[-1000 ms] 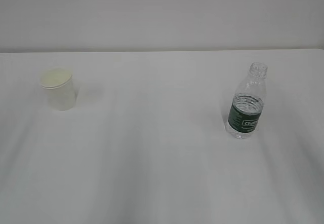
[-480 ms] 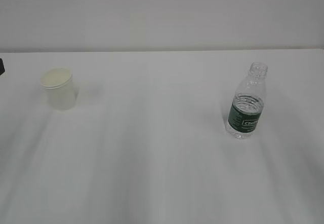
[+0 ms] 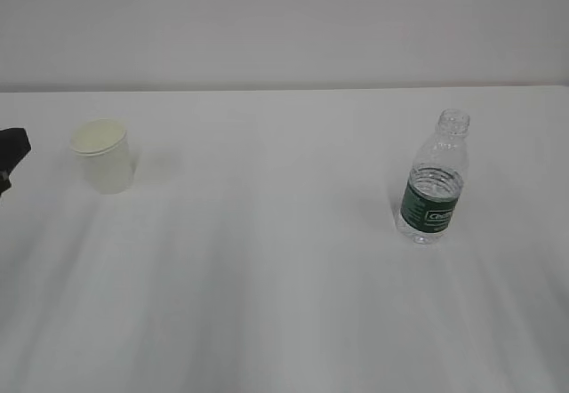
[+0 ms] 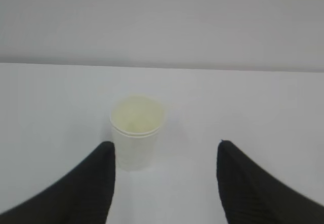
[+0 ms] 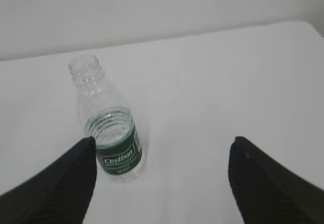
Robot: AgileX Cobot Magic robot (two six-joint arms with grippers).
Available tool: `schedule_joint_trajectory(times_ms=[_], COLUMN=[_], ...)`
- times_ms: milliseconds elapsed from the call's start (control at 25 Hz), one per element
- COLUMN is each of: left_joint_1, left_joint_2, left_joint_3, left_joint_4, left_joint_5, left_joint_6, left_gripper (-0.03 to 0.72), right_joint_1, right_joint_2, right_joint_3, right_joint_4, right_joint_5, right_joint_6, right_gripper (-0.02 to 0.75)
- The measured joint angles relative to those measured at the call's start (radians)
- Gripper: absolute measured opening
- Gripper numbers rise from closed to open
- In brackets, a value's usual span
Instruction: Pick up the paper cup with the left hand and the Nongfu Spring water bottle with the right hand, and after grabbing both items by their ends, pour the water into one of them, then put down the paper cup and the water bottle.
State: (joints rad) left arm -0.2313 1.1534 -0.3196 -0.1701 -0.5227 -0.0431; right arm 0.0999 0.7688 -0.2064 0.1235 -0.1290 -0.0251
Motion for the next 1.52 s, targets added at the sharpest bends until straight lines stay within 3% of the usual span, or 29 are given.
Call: schedule_joint_trajectory(times_ms=[240, 400, 720, 1080, 1520], left_joint_1=[-0.047, -0.082, -0.117, -0.117, -0.117], left_joint_2=[0.080, 0.183, 0.367, 0.426, 0.557], left_joint_3=[0.018, 0.018, 0.055, 0.108, 0.108], left_joint_4=[0.000, 0.022, 0.115, 0.122, 0.128], left_joint_5=[-0.119, -0.222, -0.501, -0.615, -0.617], left_joint_6=[-0.007, -0.046, -0.076, -0.078, -0.079], left_gripper=[0.452, 0.446, 0.420, 0.419, 0.409], right_joint_1=[0.000, 0.000, 0.000, 0.000, 0.000], right_joint_2=[0.007, 0.077, 0.345, 0.657, 0.873], right_joint_3=[0.021, 0.087, 0.119, 0.119, 0.097], right_joint_4=[-0.133, -0.246, -0.435, -0.440, -0.356], right_joint_5=[-0.146, -0.378, -0.677, -0.987, -1.010], right_joint_6=[0.094, 0.239, 0.251, 0.236, 0.105], right_gripper=[0.601, 0.596, 0.596, 0.595, 0.595])
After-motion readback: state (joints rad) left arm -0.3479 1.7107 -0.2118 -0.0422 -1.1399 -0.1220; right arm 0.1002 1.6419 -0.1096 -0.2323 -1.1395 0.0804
